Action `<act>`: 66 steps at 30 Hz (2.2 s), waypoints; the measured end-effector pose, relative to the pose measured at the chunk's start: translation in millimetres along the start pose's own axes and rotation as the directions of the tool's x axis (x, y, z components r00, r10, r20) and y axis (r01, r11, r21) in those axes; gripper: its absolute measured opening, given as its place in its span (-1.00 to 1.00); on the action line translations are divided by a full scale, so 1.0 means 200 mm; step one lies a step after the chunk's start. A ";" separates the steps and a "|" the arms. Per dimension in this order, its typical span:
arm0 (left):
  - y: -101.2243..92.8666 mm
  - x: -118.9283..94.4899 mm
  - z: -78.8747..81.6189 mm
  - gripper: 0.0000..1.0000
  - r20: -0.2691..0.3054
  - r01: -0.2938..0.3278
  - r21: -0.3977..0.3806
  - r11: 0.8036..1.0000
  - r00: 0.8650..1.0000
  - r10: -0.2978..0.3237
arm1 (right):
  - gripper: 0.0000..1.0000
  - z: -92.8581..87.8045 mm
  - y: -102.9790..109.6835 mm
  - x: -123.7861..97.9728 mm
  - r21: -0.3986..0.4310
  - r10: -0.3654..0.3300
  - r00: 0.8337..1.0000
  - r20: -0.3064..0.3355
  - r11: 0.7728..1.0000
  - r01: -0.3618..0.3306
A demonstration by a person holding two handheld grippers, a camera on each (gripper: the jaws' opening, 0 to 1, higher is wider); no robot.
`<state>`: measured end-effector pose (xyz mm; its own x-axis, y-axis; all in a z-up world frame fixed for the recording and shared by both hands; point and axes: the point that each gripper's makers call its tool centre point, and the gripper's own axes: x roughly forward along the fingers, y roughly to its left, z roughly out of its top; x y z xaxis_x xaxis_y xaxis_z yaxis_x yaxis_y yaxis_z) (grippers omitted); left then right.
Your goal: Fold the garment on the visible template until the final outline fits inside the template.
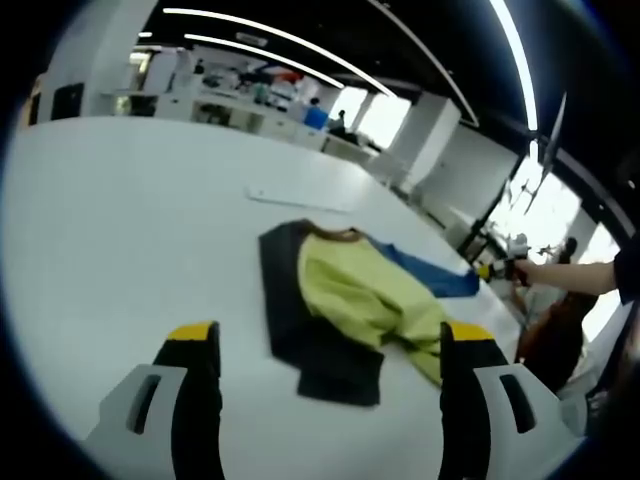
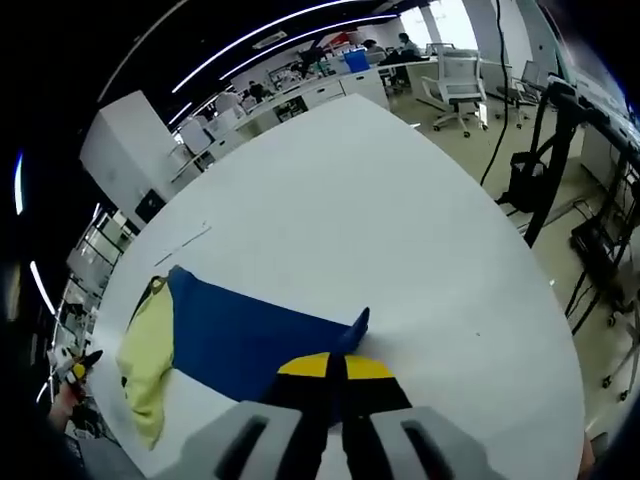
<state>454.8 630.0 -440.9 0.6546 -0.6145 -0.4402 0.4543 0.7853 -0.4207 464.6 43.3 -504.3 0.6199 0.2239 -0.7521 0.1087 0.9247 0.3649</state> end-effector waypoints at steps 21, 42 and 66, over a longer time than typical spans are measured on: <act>-0.01 0.00 0.00 0.74 0.006 0.004 -0.005 1.000 1.000 -0.004 | -0.71 -0.05 -0.16 -0.05 -0.052 -0.110 0.993 -0.036 0.993 0.108; 0.00 -0.01 0.00 0.74 0.014 0.002 -0.009 1.000 1.000 -0.002 | 0.44 -0.10 -0.10 -0.05 -0.142 -0.050 0.999 0.015 0.988 0.051; -0.01 0.02 -0.16 0.61 -0.055 0.014 0.009 1.000 0.998 -0.013 | 0.73 -0.16 0.14 -0.12 -0.194 0.043 0.998 0.042 0.980 -0.034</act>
<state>437.5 623.4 -467.2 0.6147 -0.6280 -0.4773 0.4687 0.7775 -0.4193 426.8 73.5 -493.9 0.6565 0.2504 -0.7116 -0.0657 0.9587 0.2767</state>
